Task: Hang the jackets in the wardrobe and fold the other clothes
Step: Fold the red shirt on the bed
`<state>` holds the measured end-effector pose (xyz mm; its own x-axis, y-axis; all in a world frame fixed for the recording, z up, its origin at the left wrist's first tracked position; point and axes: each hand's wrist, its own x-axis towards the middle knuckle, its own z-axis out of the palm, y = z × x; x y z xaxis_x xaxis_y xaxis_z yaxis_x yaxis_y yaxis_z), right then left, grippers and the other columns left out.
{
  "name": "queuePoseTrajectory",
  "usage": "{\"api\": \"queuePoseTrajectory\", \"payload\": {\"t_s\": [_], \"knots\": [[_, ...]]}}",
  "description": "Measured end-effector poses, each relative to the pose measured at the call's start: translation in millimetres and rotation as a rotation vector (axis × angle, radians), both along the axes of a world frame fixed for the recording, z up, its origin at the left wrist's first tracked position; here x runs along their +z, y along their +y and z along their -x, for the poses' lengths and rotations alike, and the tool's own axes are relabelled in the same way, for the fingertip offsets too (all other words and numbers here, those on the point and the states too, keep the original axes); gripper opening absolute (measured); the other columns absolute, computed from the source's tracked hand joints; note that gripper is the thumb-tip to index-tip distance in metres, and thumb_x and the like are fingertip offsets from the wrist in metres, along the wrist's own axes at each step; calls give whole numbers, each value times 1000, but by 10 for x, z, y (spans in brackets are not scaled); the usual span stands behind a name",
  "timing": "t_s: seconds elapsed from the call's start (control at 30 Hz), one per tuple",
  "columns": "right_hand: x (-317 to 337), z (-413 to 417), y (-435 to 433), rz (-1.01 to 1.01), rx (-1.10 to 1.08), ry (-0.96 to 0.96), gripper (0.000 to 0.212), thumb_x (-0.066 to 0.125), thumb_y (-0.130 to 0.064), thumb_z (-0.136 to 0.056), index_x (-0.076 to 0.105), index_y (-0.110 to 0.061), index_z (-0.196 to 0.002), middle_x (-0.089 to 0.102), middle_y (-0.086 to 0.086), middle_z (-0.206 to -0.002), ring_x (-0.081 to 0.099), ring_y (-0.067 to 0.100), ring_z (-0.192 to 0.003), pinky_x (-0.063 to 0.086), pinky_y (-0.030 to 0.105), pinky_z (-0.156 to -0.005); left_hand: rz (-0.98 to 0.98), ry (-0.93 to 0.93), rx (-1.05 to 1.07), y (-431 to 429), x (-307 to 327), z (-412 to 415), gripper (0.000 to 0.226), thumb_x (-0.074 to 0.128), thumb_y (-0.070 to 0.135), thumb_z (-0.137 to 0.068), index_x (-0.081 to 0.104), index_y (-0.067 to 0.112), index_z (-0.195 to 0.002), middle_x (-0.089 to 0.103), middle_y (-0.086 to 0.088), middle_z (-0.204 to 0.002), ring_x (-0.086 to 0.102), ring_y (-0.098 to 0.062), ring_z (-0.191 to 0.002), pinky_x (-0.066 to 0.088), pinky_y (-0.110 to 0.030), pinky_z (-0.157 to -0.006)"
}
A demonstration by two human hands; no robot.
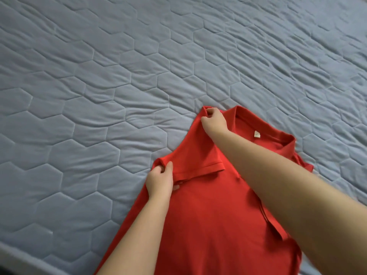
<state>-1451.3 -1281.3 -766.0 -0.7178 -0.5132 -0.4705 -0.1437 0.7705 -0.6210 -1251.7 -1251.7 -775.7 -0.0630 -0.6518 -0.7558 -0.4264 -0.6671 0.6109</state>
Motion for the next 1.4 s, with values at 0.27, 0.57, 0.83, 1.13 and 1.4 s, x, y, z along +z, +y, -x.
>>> {"api": "queuePoseTrajectory", "payload": {"t_s": [0.27, 0.57, 0.83, 1.13, 1.4], "knots": [[459, -818, 1359, -75, 322, 399, 61, 51, -6, -87, 38, -17, -146, 27, 6, -156, 22, 24, -145, 24, 38, -114, 884, -401, -1038, 230, 398, -862, 44, 63, 22, -80, 55, 18, -123, 52, -9, -130, 50, -30, -121, 42, -43, -94], [-24, -1908, 2761, -498, 49, 320, 61, 41, -33, -97, 15, -35, -152, -1, -2, -162, -2, 23, -149, 10, 56, -115, 964, -482, -1445, 560, 121, -1796, 80, 74, 32, -72, 42, 16, -144, 29, -14, -154, 29, -34, -141, 30, -53, -110], [86, -2372, 3995, -677, 33, 159, 64, 36, -42, -98, 1, -38, -152, -7, -3, -162, -2, 21, -149, 18, 57, -113, 895, -647, -1392, 886, 124, -2312, 81, 73, 22, -77, 35, 1, -145, 25, -25, -152, 32, -42, -137, 31, -55, -107], [265, -2877, 4738, -378, -648, -186, 42, 72, -25, -84, 53, -4, -115, 62, 17, -112, 59, 33, -105, 45, 39, -88, 298, -483, -870, 792, 362, -2688, 29, 70, 23, -85, 57, 5, -103, 66, -19, -100, 60, -37, -94, 43, -39, -76], [433, -3141, 5063, -382, -694, -339, 14, 68, -15, -87, 62, -5, -81, 61, 11, -77, 55, 21, -69, 45, 32, -60, 245, -489, -998, 447, 400, -2924, 19, 69, 25, -87, 65, 7, -83, 67, -14, -80, 59, -28, -73, 44, -27, -62]]}}
